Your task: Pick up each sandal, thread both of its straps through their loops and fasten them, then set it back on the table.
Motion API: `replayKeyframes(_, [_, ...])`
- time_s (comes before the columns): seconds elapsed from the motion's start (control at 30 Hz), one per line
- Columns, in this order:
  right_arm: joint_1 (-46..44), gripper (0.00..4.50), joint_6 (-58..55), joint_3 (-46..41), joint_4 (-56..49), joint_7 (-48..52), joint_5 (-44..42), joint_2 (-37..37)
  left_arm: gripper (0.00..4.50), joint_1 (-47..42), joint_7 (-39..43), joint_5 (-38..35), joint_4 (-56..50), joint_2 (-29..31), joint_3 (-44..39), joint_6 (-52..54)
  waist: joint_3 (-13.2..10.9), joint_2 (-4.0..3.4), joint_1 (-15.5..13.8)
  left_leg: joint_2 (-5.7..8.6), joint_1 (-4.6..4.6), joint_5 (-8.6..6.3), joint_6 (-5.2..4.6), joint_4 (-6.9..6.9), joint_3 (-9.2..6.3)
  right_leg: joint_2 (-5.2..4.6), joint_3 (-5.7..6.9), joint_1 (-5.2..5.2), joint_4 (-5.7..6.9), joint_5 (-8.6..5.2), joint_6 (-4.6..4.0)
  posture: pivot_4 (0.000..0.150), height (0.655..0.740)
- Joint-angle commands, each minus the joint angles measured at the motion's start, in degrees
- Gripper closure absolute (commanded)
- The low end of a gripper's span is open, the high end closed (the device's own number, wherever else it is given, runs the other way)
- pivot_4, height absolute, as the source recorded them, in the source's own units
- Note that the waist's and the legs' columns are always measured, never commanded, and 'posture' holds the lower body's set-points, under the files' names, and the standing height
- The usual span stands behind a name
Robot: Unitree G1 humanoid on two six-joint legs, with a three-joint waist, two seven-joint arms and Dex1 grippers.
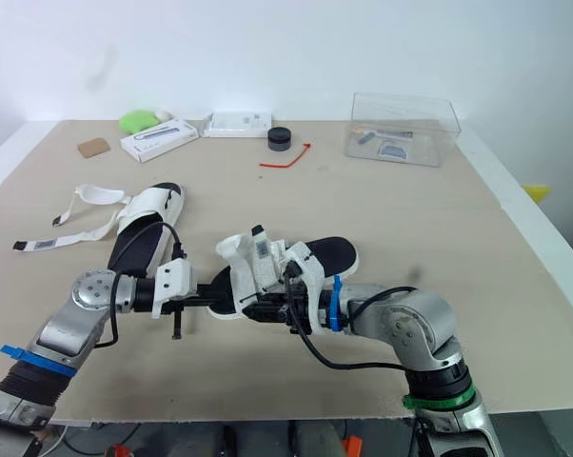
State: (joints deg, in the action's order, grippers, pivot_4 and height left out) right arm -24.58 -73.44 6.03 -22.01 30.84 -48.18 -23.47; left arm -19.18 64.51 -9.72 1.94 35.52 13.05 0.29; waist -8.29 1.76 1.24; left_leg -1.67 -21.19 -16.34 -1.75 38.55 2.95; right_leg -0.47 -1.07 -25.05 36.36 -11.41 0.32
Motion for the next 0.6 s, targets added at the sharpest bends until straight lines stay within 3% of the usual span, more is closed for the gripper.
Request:
replayKeyframes(0.03, [-1.0,4.43,-1.7,-0.5,-0.6,0.0,-1.6,0.2,4.5,2.3,0.2,3.0,1.7,0.8,2.6,1.8,0.0,0.0,0.0,0.0,0.0,0.0,0.0,0.0,0.0,-0.01,0.0,0.0,0.0,0.0,0.0,0.15,0.74])
replayKeyframes(0.6, [6.2,4.43,-16.6,-4.1,-7.0,5.0,-13.3,-9.5,4.5,2.8,-0.3,3.1,1.5,0.6,2.8,1.9,0.0,0.01,0.0,0.0,0.01,-0.01,0.0,-0.02,-0.04,0.01,0.02,0.02,-0.01,-0.03,0.01,0.15,0.74])
